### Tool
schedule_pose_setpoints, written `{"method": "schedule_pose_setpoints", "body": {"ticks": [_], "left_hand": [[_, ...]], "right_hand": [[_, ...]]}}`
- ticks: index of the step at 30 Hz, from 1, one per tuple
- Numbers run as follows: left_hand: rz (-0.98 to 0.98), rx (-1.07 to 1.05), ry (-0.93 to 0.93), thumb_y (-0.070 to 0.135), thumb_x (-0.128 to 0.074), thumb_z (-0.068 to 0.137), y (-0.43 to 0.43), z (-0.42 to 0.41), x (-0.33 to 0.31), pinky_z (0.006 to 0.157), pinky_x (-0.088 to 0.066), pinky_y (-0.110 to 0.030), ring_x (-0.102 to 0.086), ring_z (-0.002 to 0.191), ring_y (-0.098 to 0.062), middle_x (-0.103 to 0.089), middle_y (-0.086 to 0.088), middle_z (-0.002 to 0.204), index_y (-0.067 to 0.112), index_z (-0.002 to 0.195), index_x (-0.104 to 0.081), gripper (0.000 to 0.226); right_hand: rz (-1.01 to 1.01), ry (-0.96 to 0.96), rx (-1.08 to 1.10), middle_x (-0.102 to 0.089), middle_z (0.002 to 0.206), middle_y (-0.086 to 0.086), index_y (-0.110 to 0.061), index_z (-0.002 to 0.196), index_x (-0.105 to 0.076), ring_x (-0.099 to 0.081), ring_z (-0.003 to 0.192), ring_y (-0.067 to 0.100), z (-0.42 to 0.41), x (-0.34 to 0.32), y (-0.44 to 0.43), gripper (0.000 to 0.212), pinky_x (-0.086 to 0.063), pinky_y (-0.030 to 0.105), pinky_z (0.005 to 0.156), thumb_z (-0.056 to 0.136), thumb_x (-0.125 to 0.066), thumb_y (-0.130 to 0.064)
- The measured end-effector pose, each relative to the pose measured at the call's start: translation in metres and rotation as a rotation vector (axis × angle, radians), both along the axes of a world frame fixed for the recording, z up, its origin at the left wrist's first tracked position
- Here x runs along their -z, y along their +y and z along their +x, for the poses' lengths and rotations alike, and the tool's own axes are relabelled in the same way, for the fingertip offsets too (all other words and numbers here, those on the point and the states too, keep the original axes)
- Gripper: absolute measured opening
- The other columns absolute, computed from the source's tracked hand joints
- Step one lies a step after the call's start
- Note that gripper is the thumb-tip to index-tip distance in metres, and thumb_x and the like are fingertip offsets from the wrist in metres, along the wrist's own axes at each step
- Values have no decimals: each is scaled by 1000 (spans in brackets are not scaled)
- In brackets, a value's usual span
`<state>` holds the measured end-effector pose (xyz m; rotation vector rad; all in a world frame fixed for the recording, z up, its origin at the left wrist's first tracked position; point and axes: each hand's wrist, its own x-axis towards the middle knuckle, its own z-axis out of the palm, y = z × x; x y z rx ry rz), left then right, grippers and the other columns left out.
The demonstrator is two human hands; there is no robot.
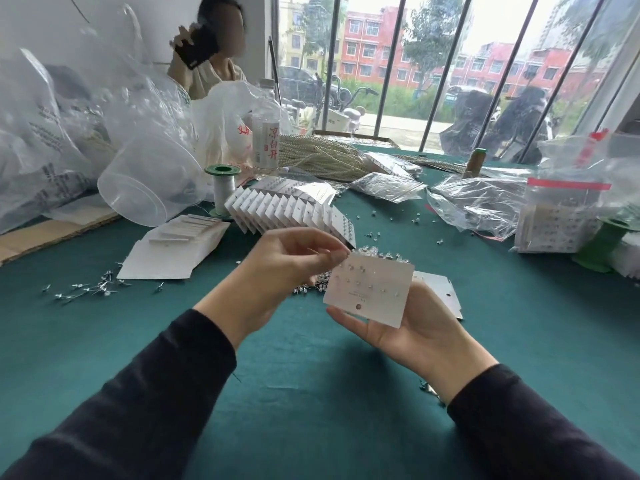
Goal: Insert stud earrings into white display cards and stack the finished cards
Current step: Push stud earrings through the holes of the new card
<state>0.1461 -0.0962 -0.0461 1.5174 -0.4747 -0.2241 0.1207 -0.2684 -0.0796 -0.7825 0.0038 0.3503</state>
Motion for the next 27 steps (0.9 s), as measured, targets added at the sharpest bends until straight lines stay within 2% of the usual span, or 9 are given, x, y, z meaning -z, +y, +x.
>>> {"method": "schedule_pose_setpoints", "body": {"ticks": [3, 7, 12, 18, 20, 22, 24, 26, 27], "left_hand": [[14, -1, -47, 5, -69, 74, -11, -5, 5, 55, -44, -12, -58, 62, -3, -66, -2, 71, 12, 73, -70, 7], [42, -3, -45, 4, -68, 76, -14, -4, 9, 73, -48, -29, -59, 79, -19, -64, -18, 85, 8, 76, -69, 5], [82, -33, -76, 4, -70, 76, -17, -4, 12, 68, -48, -23, -58, 76, -15, -65, -13, 81, 11, 75, -71, 7], [90, -108, -115, 6, -72, 74, -20, -1, 19, 64, -44, -24, -54, 67, -14, -61, -9, 70, 18, 68, -71, 13], [86, -135, -135, 7, -74, 72, -22, -1, 20, 62, -42, -26, -51, 63, -13, -57, -6, 64, 18, 65, -70, 14], [84, -158, -152, 8, -74, 72, -23, -1, 22, 58, -41, -23, -49, 58, -12, -54, -1, 58, 16, 65, -68, 12], [63, -159, -136, 8, -74, 73, -25, -2, 23, 51, -44, -19, -52, 50, -8, -60, 2, 55, 9, 67, -67, 8], [47, -153, -76, 7, -72, 74, -27, -2, 25, 50, -48, -18, -57, 49, -9, -66, -3, 60, 2, 73, -70, 6], [37, -144, -34, 9, -72, 75, -28, -2, 25, 50, -49, -19, -59, 49, -10, -67, -8, 62, 0, 75, -71, 9]], "right_hand": [[-19, -21, -26, -68, 95, 13, -9, 89, -73, -66, 87, 29, 0, 0, 3, 27, -52, 46, 82, 72, -52, -13], [-23, -31, -41, -68, 97, 15, -7, 89, -73, -66, 87, 30, 1, 3, 4, 26, -52, 46, 81, 73, -52, -10], [-44, -29, -40, -69, 94, 14, -8, 87, -73, -67, 83, 28, 0, 3, 7, 26, -54, 45, 77, 68, -56, -10], [-126, -56, 2, -68, 90, 11, -10, 82, -74, -63, 82, 24, 0, 2, 13, 23, -55, 39, 75, 69, -55, -10], [-194, -92, 49, -67, 87, 12, -9, 85, -73, -64, 77, 22, -1, 2, 12, 23, -56, 37, 71, 66, -59, -8], [-275, -112, 124, -66, 85, 14, -6, 91, -69, -65, 74, 22, 0, 3, 10, 23, -55, 38, 72, 72, -58, 1], [-340, -113, 211, -65, 84, 16, -3, 95, -67, -64, 75, 24, 1, 4, 11, 23, -54, 42, 77, 78, -54, 5], [-420, -122, 325, -65, 80, 15, -7, 87, -69, -62, 74, 24, 1, 5, 14, 16, -53, 45, 78, 79, -58, 3], [-493, -152, 402, -65, 75, 10, -13, 77, -69, -62, 70, 21, 1, 5, 15, 14, -55, 41, 74, 80, -62, -1]]}}
